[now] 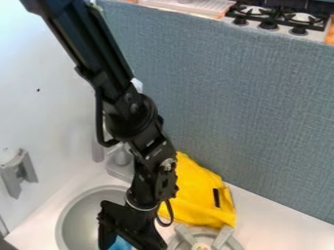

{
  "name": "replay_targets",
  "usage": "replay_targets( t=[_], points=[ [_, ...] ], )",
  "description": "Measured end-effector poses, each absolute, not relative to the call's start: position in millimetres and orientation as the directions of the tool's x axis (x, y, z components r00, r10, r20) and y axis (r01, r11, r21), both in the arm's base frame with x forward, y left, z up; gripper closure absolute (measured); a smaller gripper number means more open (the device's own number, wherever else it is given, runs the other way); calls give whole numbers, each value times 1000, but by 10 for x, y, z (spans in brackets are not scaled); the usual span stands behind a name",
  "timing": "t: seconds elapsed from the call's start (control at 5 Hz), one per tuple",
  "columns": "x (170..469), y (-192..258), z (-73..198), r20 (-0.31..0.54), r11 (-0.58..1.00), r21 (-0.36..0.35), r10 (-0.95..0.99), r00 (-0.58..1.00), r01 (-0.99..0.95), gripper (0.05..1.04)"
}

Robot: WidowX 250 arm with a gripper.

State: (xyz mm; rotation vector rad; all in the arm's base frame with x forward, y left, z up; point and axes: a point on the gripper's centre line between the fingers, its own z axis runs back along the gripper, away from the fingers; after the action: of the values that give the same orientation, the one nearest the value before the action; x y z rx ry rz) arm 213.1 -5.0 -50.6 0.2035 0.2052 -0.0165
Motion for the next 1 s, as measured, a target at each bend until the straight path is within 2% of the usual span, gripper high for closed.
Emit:
replay_targets(
  t=[0.2,0.4,0.6,0.8,1.0],
  points=[
    [2184,-71,-528,-172,982,185,-10,985,43,83],
    [2162,-66,-593,-187,981,187,-19,982,55,153],
    [2185,12,-667,-212,967,252,20,977,35,417],
    [2186,5,-715,-209,968,248,24,978,29,747],
    [2192,-2,-748,-214,969,245,26,976,28,919]
  ],
)
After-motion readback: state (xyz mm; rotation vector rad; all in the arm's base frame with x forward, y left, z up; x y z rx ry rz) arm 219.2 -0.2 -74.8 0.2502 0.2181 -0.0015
